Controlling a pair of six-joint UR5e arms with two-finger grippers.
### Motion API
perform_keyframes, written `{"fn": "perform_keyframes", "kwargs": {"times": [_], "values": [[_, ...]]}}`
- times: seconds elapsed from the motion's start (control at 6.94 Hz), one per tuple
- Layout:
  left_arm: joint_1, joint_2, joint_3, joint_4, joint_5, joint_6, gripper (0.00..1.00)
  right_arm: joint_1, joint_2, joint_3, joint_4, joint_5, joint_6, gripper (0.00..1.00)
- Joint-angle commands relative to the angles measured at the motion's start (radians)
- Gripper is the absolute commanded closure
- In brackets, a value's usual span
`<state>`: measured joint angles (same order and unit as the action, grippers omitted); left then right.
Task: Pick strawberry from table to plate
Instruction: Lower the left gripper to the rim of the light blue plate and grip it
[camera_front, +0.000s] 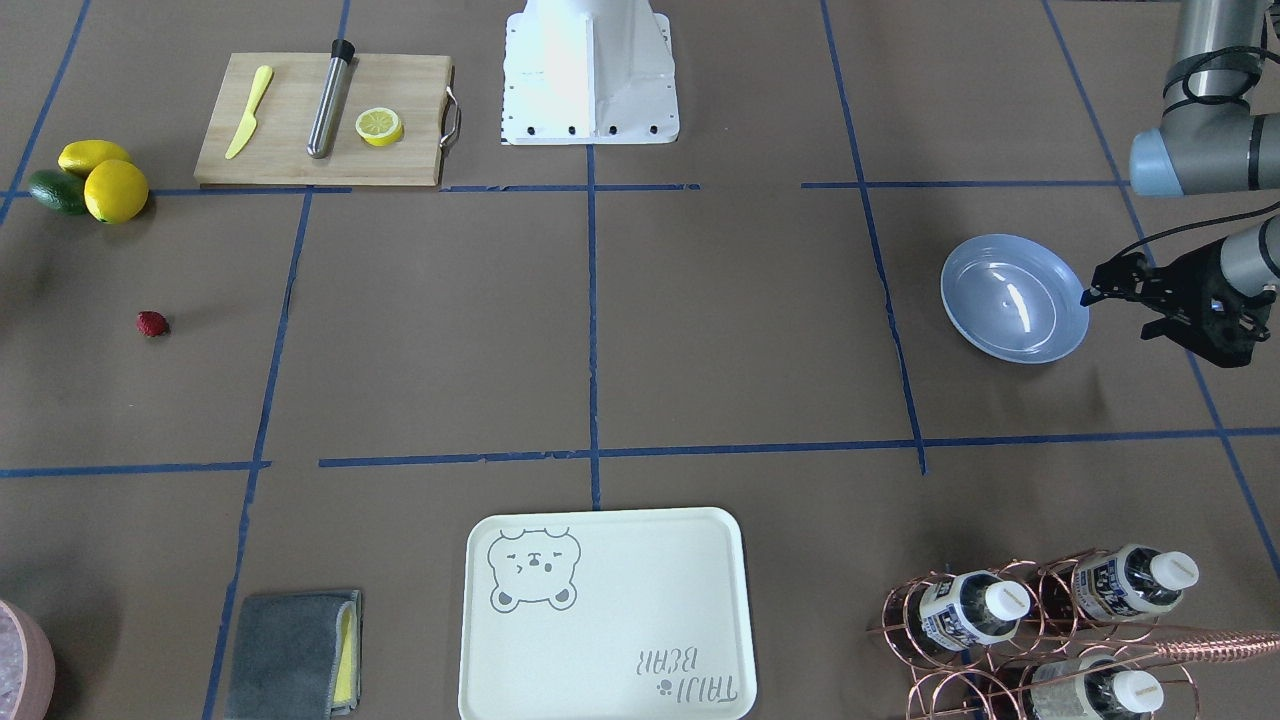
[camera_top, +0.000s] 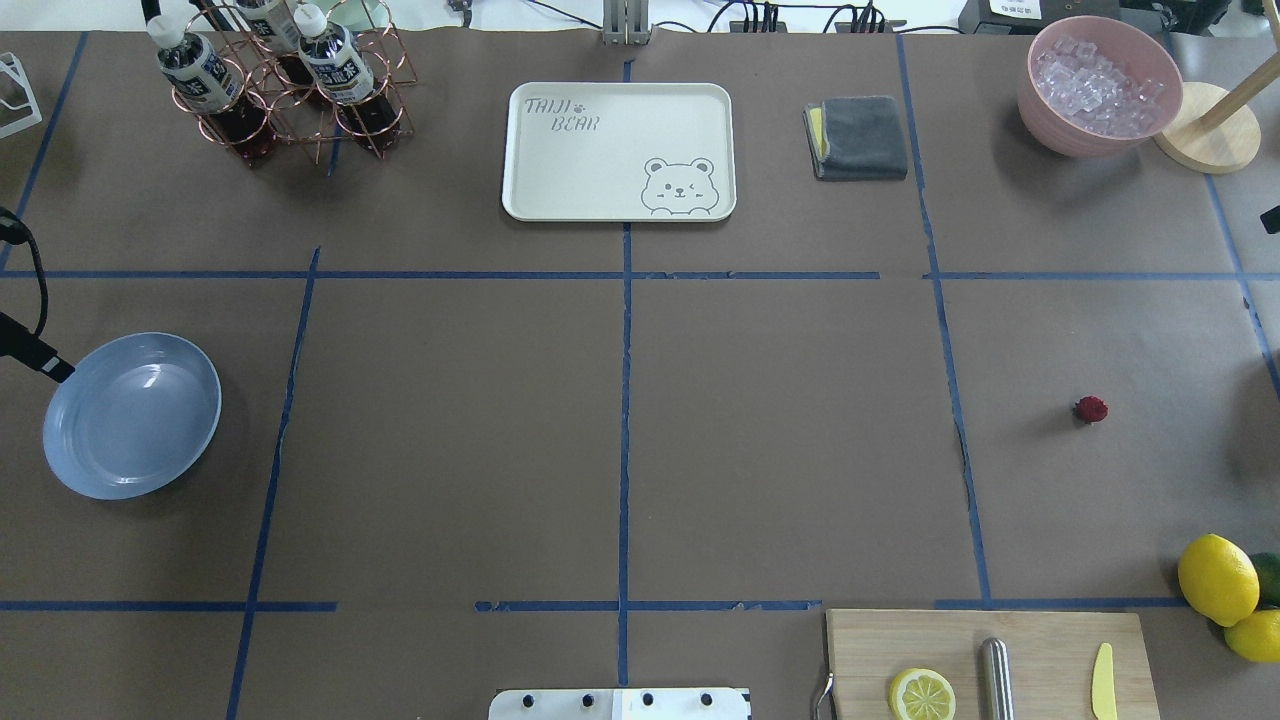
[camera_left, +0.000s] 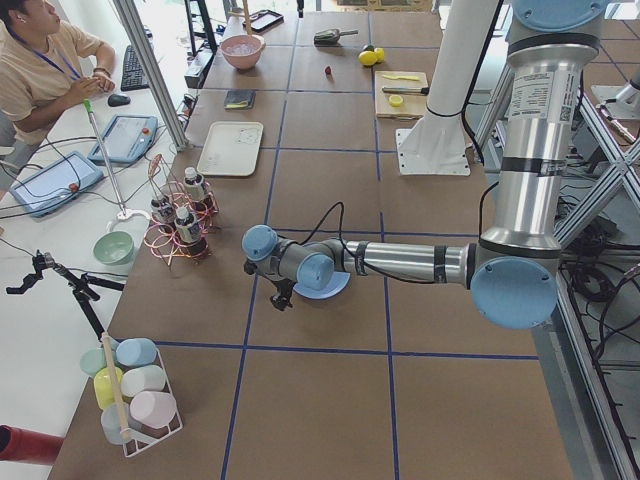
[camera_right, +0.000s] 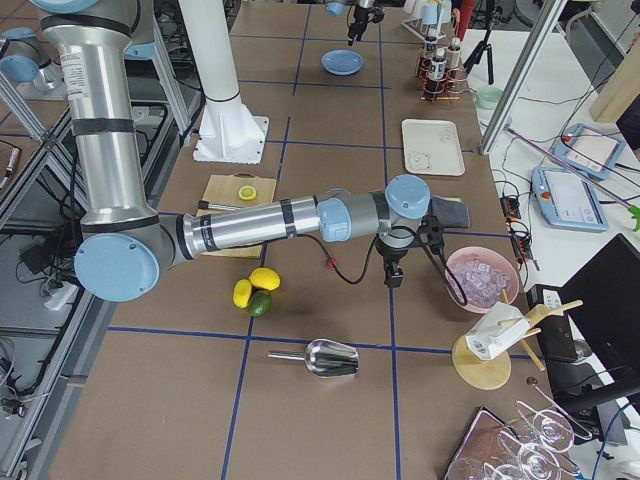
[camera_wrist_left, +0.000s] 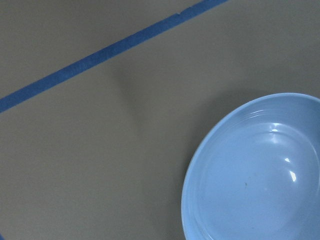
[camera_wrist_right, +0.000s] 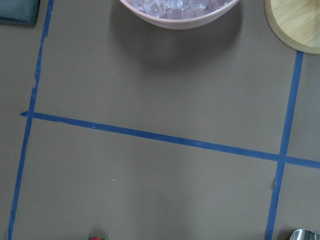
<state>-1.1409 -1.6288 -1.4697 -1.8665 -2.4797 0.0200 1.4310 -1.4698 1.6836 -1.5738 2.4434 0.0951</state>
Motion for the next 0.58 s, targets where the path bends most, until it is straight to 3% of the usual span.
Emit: {"fn": "perform_keyframes", "kwargs": {"times": [0.0,0.29,0.43], "values": [[0.044,-0.014,0.034,-0.013,0.001,-0.017,0.02,-0.003,-0.006,0.002,0.000,0.002,0.002,0.00],[0.058,-0.017,0.074,-0.066,0.001,-0.015,0.07,-0.006,-0.006,0.004,0.001,0.002,0.002,0.00],[0.067,-0.017,0.075,-0.066,0.001,-0.015,0.23,-0.007,-0.004,0.004,0.001,0.002,0.002,0.00]]}}
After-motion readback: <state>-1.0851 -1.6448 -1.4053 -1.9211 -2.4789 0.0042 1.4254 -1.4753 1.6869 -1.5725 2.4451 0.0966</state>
